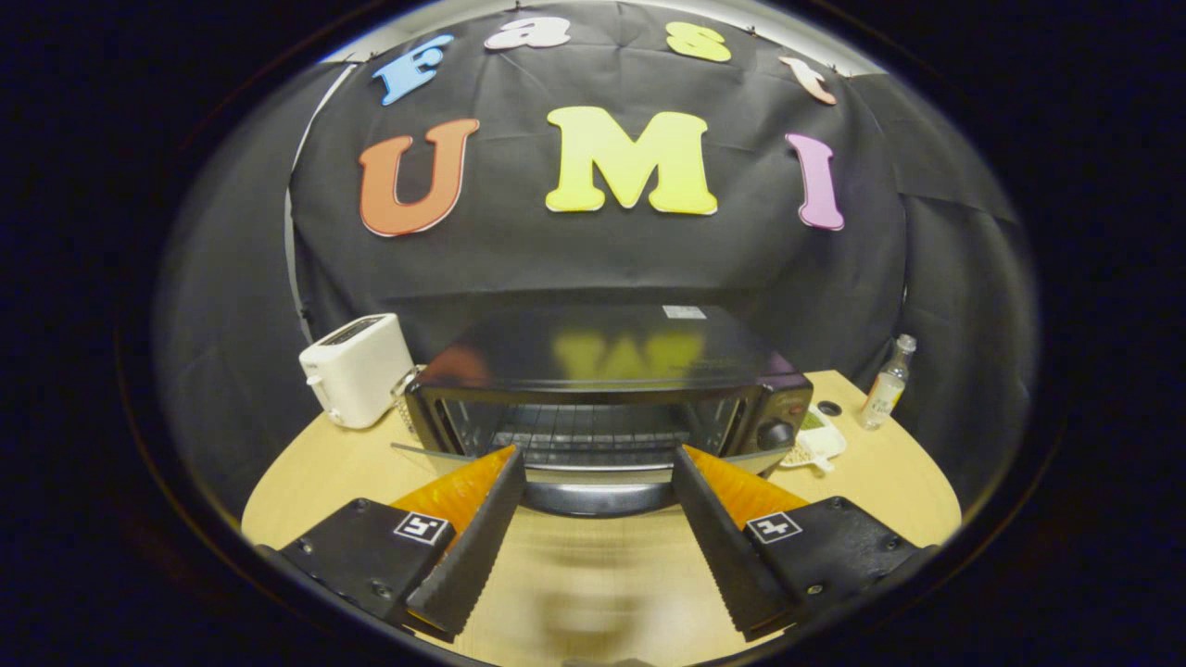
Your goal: Open the toaster oven, put the food inside, and close the toaster oven door.
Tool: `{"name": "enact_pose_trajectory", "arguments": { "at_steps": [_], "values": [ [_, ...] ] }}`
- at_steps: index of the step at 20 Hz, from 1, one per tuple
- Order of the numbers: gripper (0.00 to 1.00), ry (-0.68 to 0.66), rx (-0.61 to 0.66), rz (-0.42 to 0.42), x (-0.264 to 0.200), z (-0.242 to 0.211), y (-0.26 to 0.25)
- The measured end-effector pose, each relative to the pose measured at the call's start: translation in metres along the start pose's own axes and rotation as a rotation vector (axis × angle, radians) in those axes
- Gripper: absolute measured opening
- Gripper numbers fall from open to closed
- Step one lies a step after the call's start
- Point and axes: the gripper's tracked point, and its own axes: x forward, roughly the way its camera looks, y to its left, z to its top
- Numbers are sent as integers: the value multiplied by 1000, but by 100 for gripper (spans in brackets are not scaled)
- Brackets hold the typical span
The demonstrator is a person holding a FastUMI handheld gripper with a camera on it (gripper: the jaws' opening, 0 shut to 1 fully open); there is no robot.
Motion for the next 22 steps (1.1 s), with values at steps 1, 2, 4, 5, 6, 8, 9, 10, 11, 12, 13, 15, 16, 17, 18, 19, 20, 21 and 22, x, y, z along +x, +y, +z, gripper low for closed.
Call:
{"name": "enact_pose_trajectory", "arguments": {
  "at_steps": [1,2,4,5,6,8,9,10,11,12,13,15,16,17,18,19,20,21,22],
  "values": [
    [100,13,2,-1,-5,-9,-1],
    [100,29,2,-1,-11,-19,-1],
    [100,66,4,-1,-19,-40,-2],
    [100,88,3,-1,-22,-51,-3],
    [100,110,2,-1,-24,-63,-3],
    [100,126,-6,-8,-29,-78,-4],
    [100,119,-16,-9,-28,-81,-3],
    [100,122,-23,-10,-29,-84,-3],
    [100,126,-23,-11,-28,-87,-3],
    [100,132,-18,-12,-28,-89,-2],
    [100,142,-15,-12,-28,-91,-2],
    [100,161,-20,-12,-31,-98,-2],
    [100,170,-24,-12,-30,-101,-2],
    [100,175,-30,-13,-30,-104,-3],
    [100,186,-35,-13,-30,-107,-3],
    [100,203,-40,-13,-30,-113,-4],
    [100,222,-41,-13,-30,-119,-3],
    [100,246,-40,-12,-30,-125,-4],
    [100,266,-36,-12,-28,-132,-5]
  ]
}}
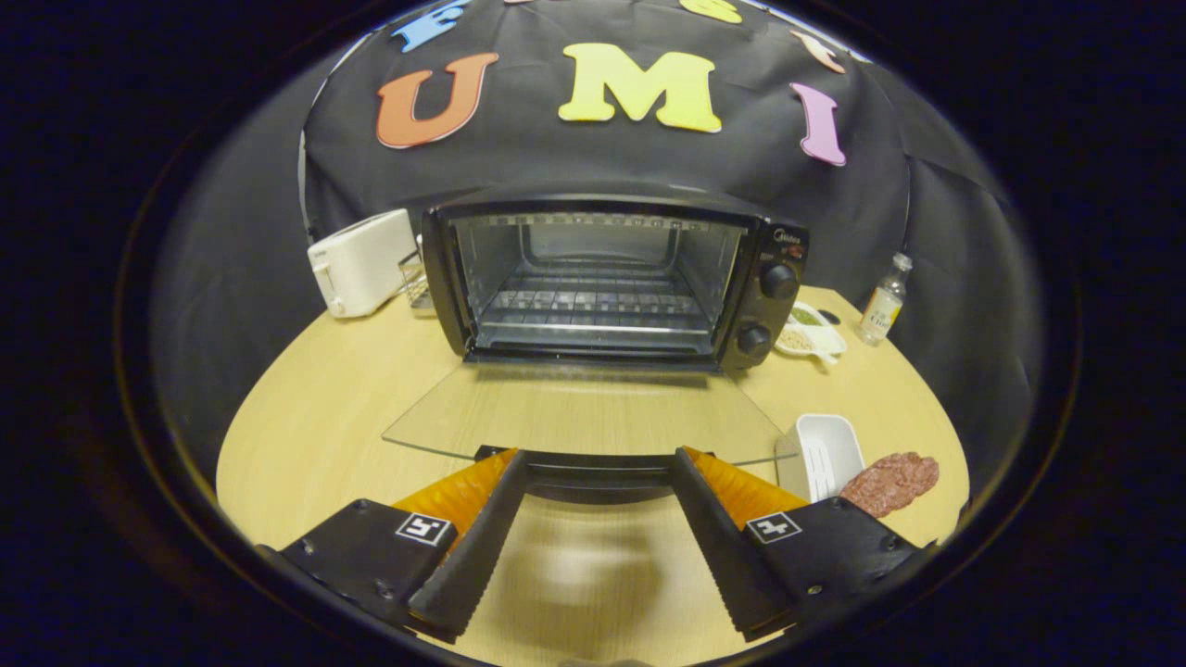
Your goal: Open the toaster oven, put the food inside, and close the toaster oven door.
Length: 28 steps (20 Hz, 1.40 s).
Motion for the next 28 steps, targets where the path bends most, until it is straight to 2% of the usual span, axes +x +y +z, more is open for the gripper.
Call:
{"name": "enact_pose_trajectory", "arguments": {
  "at_steps": [4,9,13,15,19,24,26,28],
  "values": [
    [100,86,4,3,14,-24,-2],
    [100,96,0,5,18,-30,-2],
    [100,55,9,49,5,-16,-7],
    [100,11,10,45,-9,-2,-25],
    [100,-84,-10,0,-46,25,-86],
    [100,-129,-11,-115,-84,44,-212],
    [100,-100,26,-118,-85,37,-253],
    [100,-60,53,-78,-77,26,-279]
  ]
}}
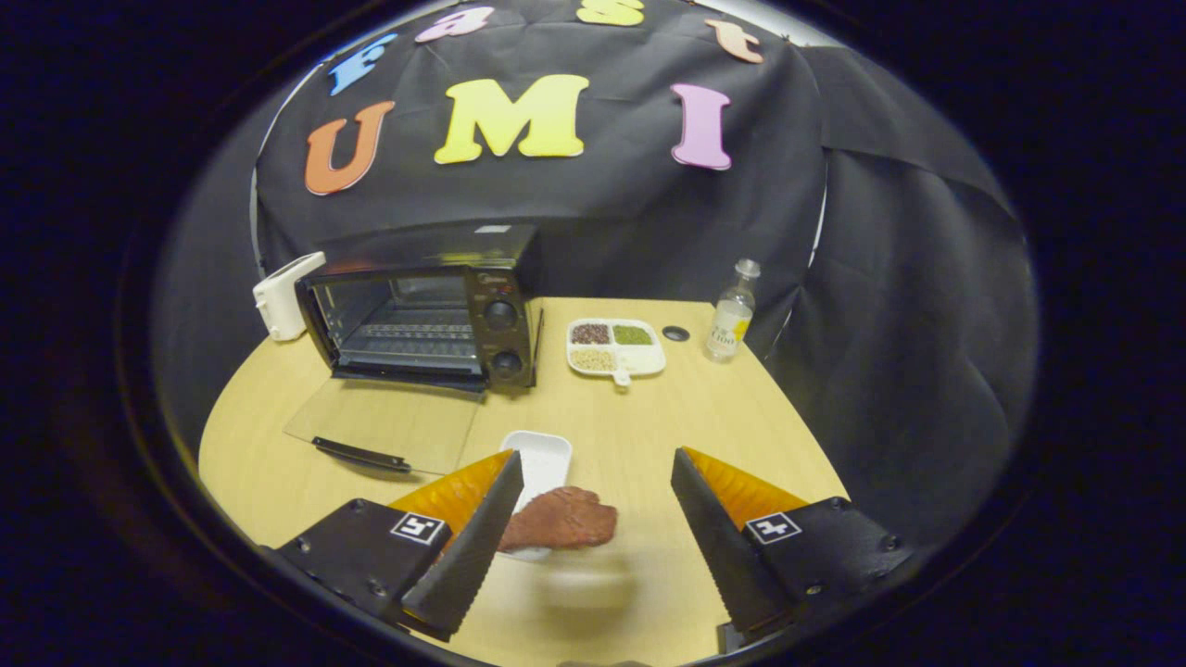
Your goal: Open the toaster oven, put the food inside, and close the toaster oven door.
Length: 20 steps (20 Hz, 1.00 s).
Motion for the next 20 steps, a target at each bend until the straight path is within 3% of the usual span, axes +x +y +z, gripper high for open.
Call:
{"name": "enact_pose_trajectory", "arguments": {
  "at_steps": [3,6,7,10,12,13,15,20],
  "values": [
    [99,92,29,127,23,-22,-10],
    [92,218,76,328,44,-41,6],
    [84,262,98,381,50,-47,11],
    [76,387,185,524,54,-60,24],
    [62,445,269,599,53,-61,32],
    [50,474,324,638,52,-59,38],
    [24,518,384,665,53,-59,39],
    [17,512,306,673,64,-44,32]
  ]
}}
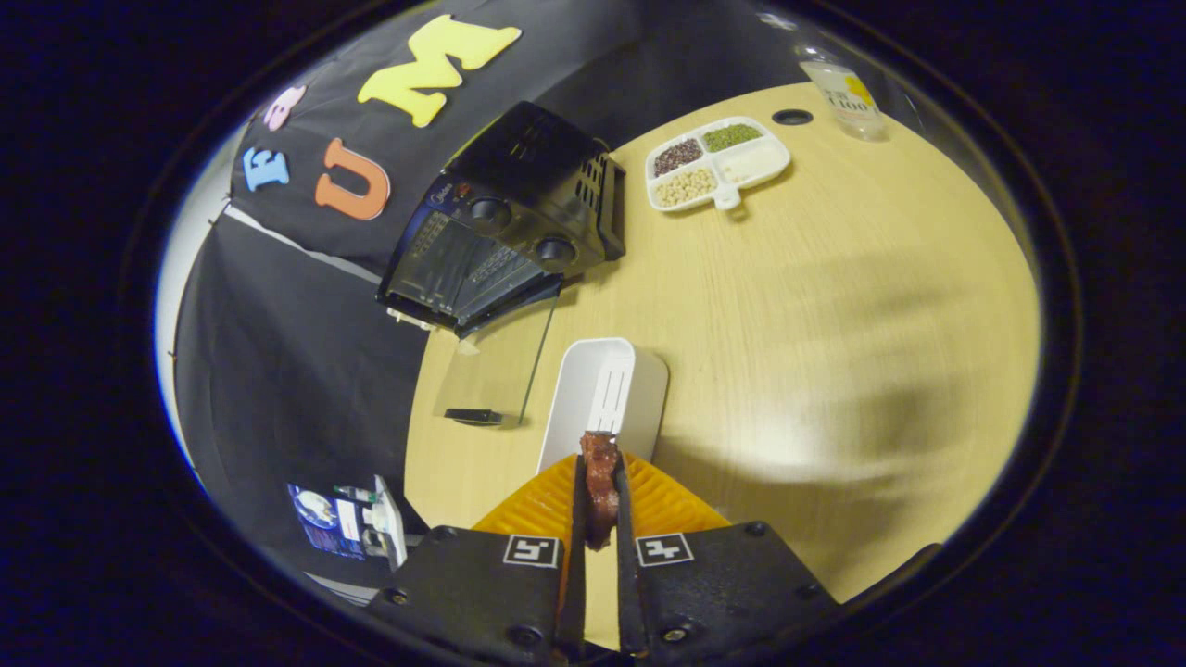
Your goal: Open the toaster oven, put the food inside, and close the toaster oven door.
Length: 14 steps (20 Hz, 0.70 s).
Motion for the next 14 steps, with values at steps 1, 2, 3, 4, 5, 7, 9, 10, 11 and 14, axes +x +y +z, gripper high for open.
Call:
{"name": "enact_pose_trajectory", "arguments": {
  "at_steps": [1,2,3,4,5,7,9,10,11,14],
  "values": [
    [17,-7,-29,-12,-1,4,1],
    [17,-13,-54,-23,-4,7,1],
    [17,-24,-67,-30,-5,11,4],
    [16,-33,-66,-25,-8,13,11],
    [16,-50,-61,-24,-12,15,18],
    [16,-93,-64,-32,-22,19,31],
    [16,-137,-46,-28,-31,19,51],
    [16,-166,-33,-21,-35,19,64],
    [16,-195,-20,-15,-40,18,78],
    [16,-292,21,8,-44,15,123]
  ]
}}
